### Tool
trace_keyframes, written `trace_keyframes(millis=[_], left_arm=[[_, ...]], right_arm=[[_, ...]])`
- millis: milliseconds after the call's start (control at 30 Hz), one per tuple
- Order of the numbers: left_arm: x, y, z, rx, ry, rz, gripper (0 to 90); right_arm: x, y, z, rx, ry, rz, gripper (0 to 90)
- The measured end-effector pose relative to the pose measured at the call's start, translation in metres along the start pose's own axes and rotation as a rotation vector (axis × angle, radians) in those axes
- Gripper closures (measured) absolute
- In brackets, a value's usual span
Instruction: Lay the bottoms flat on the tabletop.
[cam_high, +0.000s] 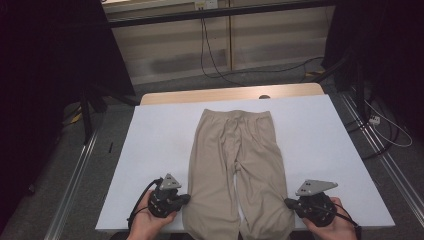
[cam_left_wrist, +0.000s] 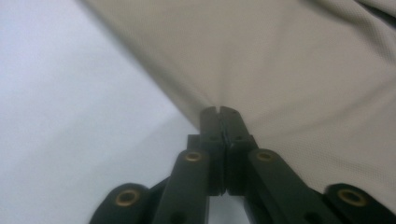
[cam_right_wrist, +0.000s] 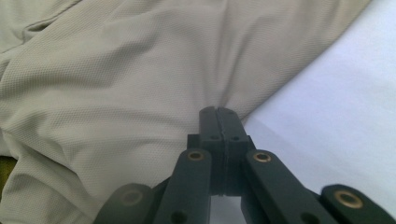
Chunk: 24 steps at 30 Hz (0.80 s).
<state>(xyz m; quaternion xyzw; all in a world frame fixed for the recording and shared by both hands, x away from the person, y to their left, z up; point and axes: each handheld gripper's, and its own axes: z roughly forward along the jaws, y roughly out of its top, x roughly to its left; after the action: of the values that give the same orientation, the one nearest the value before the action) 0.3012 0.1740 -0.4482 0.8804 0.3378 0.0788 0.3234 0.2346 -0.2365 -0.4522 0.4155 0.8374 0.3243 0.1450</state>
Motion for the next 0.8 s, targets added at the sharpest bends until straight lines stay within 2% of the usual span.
trace_keyframes(millis=[67,133,200,267,367,433,467,500,533,567,633,700,800], left_arm=[[-0.002,-0.001,-0.002,0.012,-0.001,-0.002,90.0],[-0.004,-0.003,-0.005,0.018,-0.003,-0.005,90.0],[-0.007,-0.005,-0.008,0.022,-0.013,-0.009,90.0],[-0.01,-0.006,-0.011,0.02,-0.019,-0.011,90.0],[-0.013,-0.008,-0.015,0.009,-0.023,-0.018,90.0],[-0.012,-0.008,-0.015,-0.001,-0.029,-0.026,90.0],[-0.011,-0.008,-0.015,-0.007,-0.014,-0.022,89.1],[-0.009,-0.009,-0.013,-0.011,0.006,-0.027,81.3],[-0.007,-0.009,-0.011,-0.018,0.026,-0.029,66.3],[-0.004,-0.009,-0.009,-0.033,0.027,-0.023,56.3],[0.002,-0.008,-0.007,-0.043,0.022,-0.038,50.6],[0.004,-0.005,-0.008,-0.073,0.057,-0.013,45.4],[-0.003,-0.002,-0.012,-0.143,0.033,0.035,44.9]], right_arm=[[0.0,0.0,0.001,0.0,0.0,0.005,88.3],[0.0,0.002,0.001,-0.016,-0.008,0.013,71.9],[0.001,0.005,-0.003,-0.066,0.011,0.007,67.5],[0.01,0.011,-0.007,-0.117,0.023,-0.011,65.1],[0.032,0.022,-0.003,-0.15,0.108,-0.064,73.9],[0.049,0.03,0.007,-0.13,0.182,-0.111,77.7],[0.057,0.033,0.013,-0.12,0.215,-0.126,77.7],[0.063,0.037,0.019,-0.116,0.233,-0.144,76.8],[0.069,0.041,0.024,-0.106,0.255,-0.159,74.2],[0.073,0.043,0.029,-0.094,0.269,-0.169,71.4],[0.078,0.046,0.038,-0.076,0.268,-0.19,67.0],[0.082,0.044,0.044,-0.051,0.262,-0.198,67.3],[0.088,0.04,0.047,-0.049,0.26,-0.208,90.0]])
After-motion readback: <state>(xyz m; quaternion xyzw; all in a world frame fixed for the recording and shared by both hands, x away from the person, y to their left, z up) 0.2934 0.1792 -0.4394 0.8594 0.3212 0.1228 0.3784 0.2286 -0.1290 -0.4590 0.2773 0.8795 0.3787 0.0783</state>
